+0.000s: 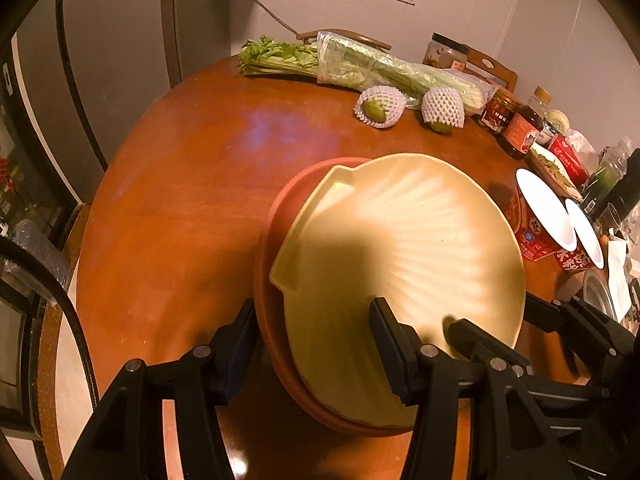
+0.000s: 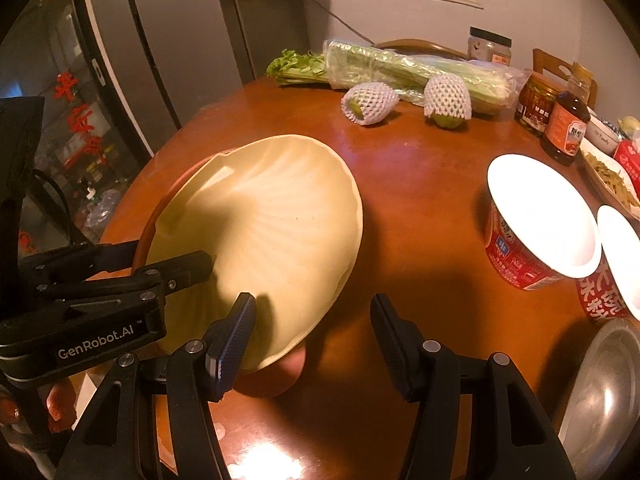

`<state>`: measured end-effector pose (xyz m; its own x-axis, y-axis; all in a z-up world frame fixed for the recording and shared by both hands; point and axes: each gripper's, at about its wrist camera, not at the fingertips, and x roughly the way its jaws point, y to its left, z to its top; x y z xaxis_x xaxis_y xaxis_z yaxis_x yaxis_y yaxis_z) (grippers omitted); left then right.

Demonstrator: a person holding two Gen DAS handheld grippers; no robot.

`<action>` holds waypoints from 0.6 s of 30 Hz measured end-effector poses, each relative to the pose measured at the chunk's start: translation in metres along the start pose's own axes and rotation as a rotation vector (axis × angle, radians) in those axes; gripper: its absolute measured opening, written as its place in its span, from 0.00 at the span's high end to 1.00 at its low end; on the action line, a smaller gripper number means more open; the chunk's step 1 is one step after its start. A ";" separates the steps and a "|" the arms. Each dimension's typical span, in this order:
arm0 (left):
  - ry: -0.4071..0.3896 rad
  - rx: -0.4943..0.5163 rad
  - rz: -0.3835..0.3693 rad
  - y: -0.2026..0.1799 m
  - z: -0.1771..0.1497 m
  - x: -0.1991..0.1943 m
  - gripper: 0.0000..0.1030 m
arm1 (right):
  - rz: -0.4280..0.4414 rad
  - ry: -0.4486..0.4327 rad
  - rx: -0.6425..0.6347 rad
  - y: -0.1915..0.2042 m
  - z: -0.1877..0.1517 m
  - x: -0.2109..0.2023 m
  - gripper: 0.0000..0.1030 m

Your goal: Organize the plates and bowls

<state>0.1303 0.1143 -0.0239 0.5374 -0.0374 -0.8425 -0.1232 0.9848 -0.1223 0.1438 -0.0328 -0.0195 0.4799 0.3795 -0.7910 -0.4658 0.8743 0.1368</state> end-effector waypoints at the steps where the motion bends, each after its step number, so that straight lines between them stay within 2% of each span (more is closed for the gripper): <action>1: 0.001 -0.001 0.001 0.000 0.001 0.001 0.46 | -0.001 0.000 0.001 -0.001 0.001 0.000 0.41; 18: -0.028 0.005 0.002 0.001 0.000 -0.010 0.46 | -0.013 -0.035 0.027 -0.009 0.004 -0.008 0.41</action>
<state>0.1252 0.1155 -0.0152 0.5607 -0.0309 -0.8274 -0.1203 0.9857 -0.1183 0.1474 -0.0427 -0.0124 0.5117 0.3782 -0.7715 -0.4396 0.8867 0.1432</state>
